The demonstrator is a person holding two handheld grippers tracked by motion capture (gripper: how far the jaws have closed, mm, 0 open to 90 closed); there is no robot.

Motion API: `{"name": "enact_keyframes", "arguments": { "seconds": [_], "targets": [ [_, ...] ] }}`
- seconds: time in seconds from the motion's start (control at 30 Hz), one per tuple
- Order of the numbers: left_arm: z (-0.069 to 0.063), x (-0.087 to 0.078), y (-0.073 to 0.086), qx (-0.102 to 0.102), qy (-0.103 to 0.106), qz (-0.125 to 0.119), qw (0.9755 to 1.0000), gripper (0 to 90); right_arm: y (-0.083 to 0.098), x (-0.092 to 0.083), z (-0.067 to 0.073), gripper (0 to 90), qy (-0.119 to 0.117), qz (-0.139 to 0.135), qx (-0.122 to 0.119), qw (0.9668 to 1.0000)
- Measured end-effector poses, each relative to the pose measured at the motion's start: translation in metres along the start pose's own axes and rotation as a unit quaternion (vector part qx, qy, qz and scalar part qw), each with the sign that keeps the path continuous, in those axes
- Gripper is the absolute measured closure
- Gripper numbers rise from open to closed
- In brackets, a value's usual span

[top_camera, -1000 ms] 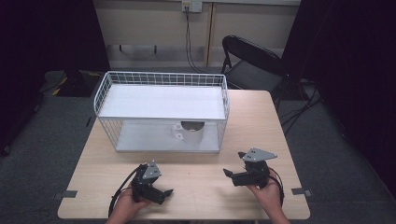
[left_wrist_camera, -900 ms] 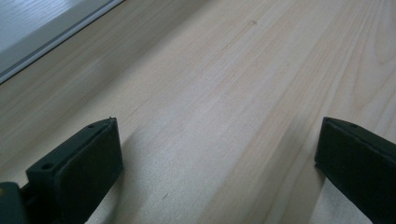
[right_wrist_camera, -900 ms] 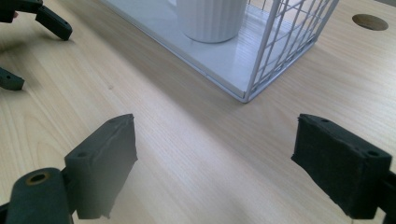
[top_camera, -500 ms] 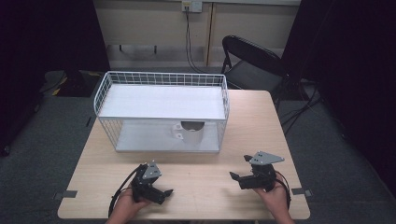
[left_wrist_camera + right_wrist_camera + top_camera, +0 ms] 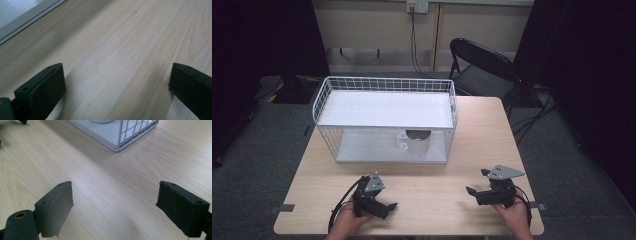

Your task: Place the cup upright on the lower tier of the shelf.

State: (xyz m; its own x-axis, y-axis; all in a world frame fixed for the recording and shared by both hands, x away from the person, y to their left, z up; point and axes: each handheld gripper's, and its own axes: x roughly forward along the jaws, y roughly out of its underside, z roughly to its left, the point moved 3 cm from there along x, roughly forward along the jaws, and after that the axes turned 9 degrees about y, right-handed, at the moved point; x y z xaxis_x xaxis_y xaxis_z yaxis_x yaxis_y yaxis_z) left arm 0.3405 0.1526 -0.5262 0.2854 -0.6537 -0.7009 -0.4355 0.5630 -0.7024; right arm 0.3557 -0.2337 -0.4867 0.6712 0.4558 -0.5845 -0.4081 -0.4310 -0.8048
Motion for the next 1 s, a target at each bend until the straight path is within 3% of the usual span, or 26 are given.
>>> {"name": "enact_keyframes", "arguments": {
  "seconds": [0.43, 0.57, 1.0],
  "targets": [
    [0.0, 0.0, 0.0, 0.0, 0.0, 0.0, 1.0, 0.0, 0.013, 0.001, -0.006, 12.3, 0.004, 0.023, -0.006, 0.9997],
    [0.0, 0.0, 0.0, 0.0, 0.0, 0.0, 1.0, 0.0, 0.018, 0.004, -0.006, 12.3, 0.008, 0.038, -0.025, 0.9989],
    [0.0, 0.0, 0.0, 0.001, 0.0, 0.0, 1.0, 0.0, 0.032, 0.009, -0.01, 12.4, 0.001, 0.076, -0.028, 0.9967]
  ]
}}
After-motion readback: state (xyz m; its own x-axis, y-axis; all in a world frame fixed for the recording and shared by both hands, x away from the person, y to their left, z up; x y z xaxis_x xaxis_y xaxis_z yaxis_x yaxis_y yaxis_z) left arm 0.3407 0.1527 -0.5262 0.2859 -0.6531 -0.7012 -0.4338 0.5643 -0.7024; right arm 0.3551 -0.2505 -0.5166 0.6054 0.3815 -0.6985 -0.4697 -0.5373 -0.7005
